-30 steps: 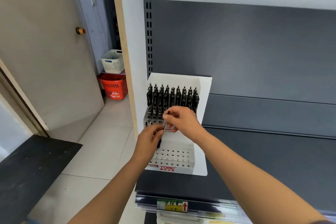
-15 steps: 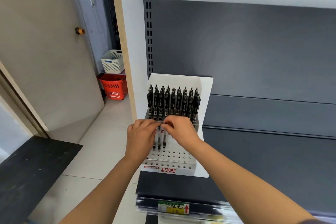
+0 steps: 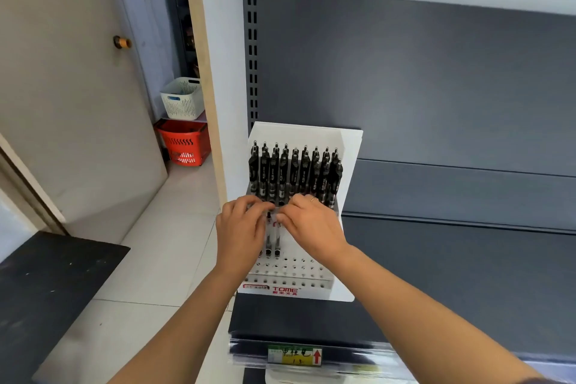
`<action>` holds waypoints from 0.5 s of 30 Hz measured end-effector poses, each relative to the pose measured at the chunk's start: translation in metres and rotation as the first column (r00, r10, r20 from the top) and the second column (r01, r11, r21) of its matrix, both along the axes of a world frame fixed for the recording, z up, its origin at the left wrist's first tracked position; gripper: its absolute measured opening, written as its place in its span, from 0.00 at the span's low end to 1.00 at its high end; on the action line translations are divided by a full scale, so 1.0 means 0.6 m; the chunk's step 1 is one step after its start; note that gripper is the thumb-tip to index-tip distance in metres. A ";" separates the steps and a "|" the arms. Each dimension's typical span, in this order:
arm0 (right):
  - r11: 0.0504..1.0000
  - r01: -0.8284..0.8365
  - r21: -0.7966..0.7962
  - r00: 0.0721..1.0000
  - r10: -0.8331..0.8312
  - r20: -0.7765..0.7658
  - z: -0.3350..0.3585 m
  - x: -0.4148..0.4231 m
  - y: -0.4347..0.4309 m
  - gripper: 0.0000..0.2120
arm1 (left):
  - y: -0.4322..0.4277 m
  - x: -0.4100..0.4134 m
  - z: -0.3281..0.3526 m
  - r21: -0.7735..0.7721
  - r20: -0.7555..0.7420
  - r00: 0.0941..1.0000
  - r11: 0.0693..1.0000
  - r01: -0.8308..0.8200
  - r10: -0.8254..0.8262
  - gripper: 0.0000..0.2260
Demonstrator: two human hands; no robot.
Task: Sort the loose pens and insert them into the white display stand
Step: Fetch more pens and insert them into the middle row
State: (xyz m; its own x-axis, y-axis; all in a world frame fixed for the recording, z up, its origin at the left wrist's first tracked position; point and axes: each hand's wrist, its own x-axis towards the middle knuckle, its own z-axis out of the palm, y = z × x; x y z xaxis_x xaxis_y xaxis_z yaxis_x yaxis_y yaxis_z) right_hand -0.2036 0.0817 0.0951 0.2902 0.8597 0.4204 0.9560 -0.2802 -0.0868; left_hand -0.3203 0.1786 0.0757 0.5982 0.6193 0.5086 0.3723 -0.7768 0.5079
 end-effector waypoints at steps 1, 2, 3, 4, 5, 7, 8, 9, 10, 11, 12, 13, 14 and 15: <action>1.000 -0.010 -0.016 0.999 0.009 -0.040 0.000 0.006 -0.011 0.14 | -0.008 0.006 0.005 0.017 0.016 1.000 1.000 0.003 -0.003 0.10; 1.000 -0.015 -0.014 0.998 0.014 -0.064 0.000 0.011 -0.024 0.15 | -0.018 0.013 0.011 0.039 0.028 0.999 0.999 0.018 -0.019 0.09; 1.000 -0.012 -0.007 0.997 0.012 -0.071 -0.001 0.018 -0.041 0.15 | -0.031 0.024 0.017 0.068 0.035 0.998 0.997 0.048 -0.051 0.09; 1.000 -0.003 -0.012 0.998 0.002 -0.070 -0.001 0.026 -0.060 0.15 | -0.045 0.037 0.023 0.100 0.040 0.996 0.992 0.081 -0.085 0.08; 1.000 0.013 -0.022 0.998 -0.015 -0.064 -0.002 0.036 -0.080 0.15 | -0.059 0.049 0.030 0.129 0.042 0.992 0.985 0.111 -0.117 0.08; 0.997 0.072 -0.037 0.996 -0.074 -0.058 -0.003 0.065 -0.133 0.15 | -0.100 0.083 0.043 0.170 0.042 0.981 0.969 0.177 -0.187 0.07; 0.993 0.113 -0.034 0.992 -0.115 -0.058 -0.003 0.086 -0.167 0.15 | -0.127 0.104 0.049 0.190 0.041 0.973 0.958 0.216 -0.227 0.06; 0.988 0.153 -0.034 0.986 -0.155 -0.063 -0.002 0.105 -0.199 0.15 | -0.153 0.124 0.053 0.207 0.035 0.964 0.946 0.251 -0.264 0.06; 0.981 0.189 -0.034 0.979 -0.191 -0.071 0.000 0.124 -0.229 0.15 | -0.178 0.143 0.056 0.213 0.023 0.956 0.936 0.281 -0.292 0.05; 0.973 0.229 -0.027 0.970 -0.231 -0.077 0.002 0.146 -0.269 0.15 | -0.211 0.168 0.058 0.208 0.005 0.945 0.925 0.319 -0.327 0.05; 0.964 0.265 -0.020 0.961 -0.265 -0.083 0.003 0.166 -0.307 0.15 | -0.243 0.193 0.058 0.196 -0.012 0.933 0.914 0.355 -0.360 0.05; 0.954 0.300 -0.012 0.950 -0.300 -0.087 0.004 0.189 -0.353 0.15 | -0.282 0.222 0.057 0.178 -0.030 0.917 0.900 0.397 -0.398 0.05; 0.946 0.325 -0.011 0.941 -0.325 -0.095 0.006 0.209 -0.395 0.14 | -0.317 0.249 0.056 0.159 -0.050 0.899 0.885 0.437 -0.435 0.05; 0.938 0.347 -0.017 0.933 -0.346 -0.101 0.007 0.228 -0.434 0.14 | -0.350 0.274 0.054 0.143 -0.067 0.880 0.869 0.474 -0.470 0.06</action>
State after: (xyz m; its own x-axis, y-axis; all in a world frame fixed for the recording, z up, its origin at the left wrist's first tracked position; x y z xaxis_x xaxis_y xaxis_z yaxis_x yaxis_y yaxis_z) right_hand -0.0671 -0.1788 0.0991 0.6109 0.6977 0.3742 0.7857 -0.5924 -0.1782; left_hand -0.1557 -0.0315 0.1081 0.8158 0.1768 0.5506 -0.0454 -0.9296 0.3657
